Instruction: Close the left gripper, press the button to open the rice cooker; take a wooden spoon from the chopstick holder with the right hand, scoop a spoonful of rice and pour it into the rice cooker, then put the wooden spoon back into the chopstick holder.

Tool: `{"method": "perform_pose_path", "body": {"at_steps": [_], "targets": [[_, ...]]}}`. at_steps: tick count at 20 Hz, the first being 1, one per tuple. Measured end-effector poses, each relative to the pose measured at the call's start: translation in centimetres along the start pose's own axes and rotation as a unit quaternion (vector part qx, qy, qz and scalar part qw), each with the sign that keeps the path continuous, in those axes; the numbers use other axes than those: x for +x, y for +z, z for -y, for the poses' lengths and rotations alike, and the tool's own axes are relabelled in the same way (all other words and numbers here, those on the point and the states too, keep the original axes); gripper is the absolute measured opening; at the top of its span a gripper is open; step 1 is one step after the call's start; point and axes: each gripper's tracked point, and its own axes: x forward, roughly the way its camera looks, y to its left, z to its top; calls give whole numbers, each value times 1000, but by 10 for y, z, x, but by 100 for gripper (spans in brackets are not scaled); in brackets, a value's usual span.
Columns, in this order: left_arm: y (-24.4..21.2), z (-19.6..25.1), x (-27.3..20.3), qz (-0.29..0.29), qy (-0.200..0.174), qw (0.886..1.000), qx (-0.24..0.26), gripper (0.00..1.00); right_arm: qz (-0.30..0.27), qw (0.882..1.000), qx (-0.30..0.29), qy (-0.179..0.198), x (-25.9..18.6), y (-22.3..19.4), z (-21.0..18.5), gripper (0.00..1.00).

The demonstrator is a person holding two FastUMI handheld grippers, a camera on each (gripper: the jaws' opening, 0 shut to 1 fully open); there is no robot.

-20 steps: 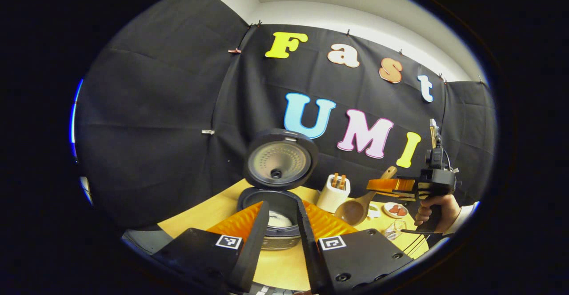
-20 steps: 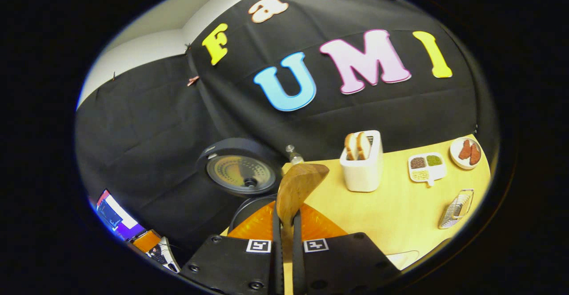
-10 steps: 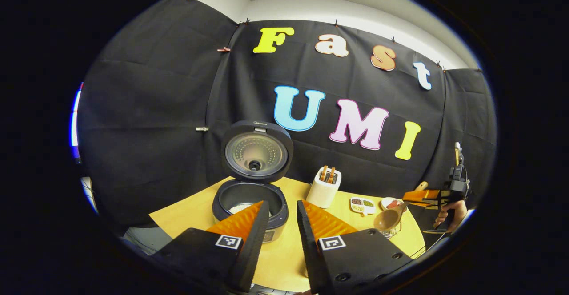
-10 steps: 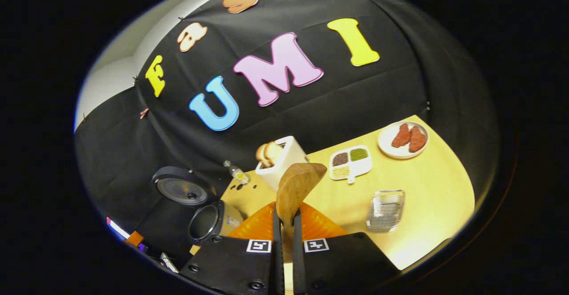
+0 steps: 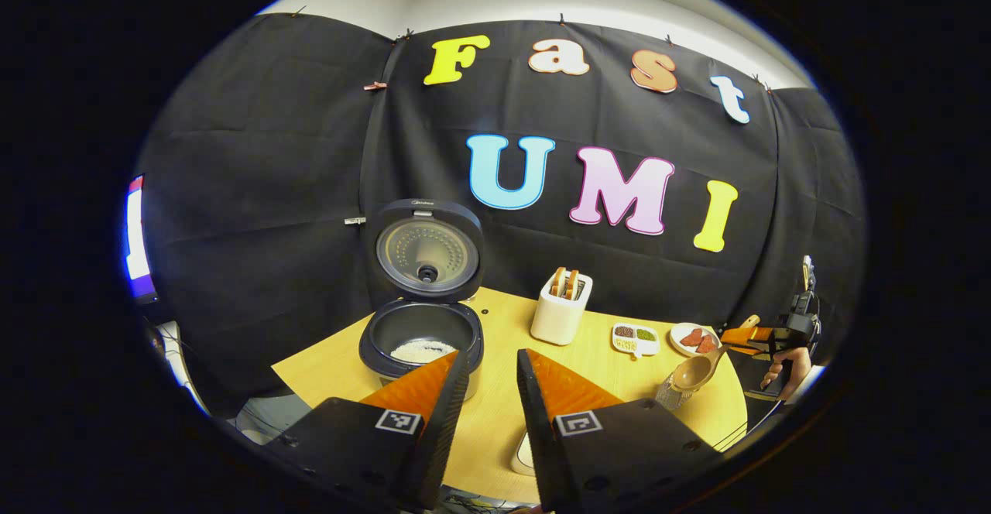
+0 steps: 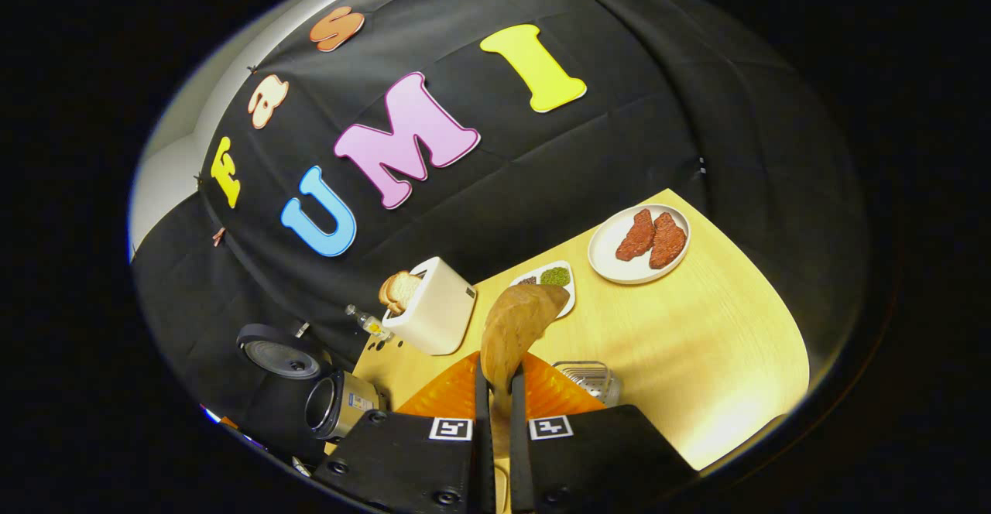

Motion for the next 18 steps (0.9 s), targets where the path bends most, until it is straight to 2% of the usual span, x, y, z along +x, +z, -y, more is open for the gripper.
{"method": "perform_pose_path", "body": {"at_steps": [5, 7, 10, 15, 18], "targets": [[2, 2, -2, -17, 16, 1000, 18, 49, 19, 999, -16, -43, 23, 5, 44, 12], [4, -1, -1, -19, 22, 999, 30, 49, 5, 999, -27, -42, 34, -8, 46, 12], [8, -6, 3, -19, 28, 999, 32, 49, 7, 996, -64, -67, 52, -19, 57, 12], [16, -20, 8, -9, 33, 999, 29, 49, -17, 992, -88, -94, 59, -52, 59, 12], [17, -29, 8, -6, 29, 999, 23, 49, -9, 992, -74, -98, 58, -49, 63, 16]]}}
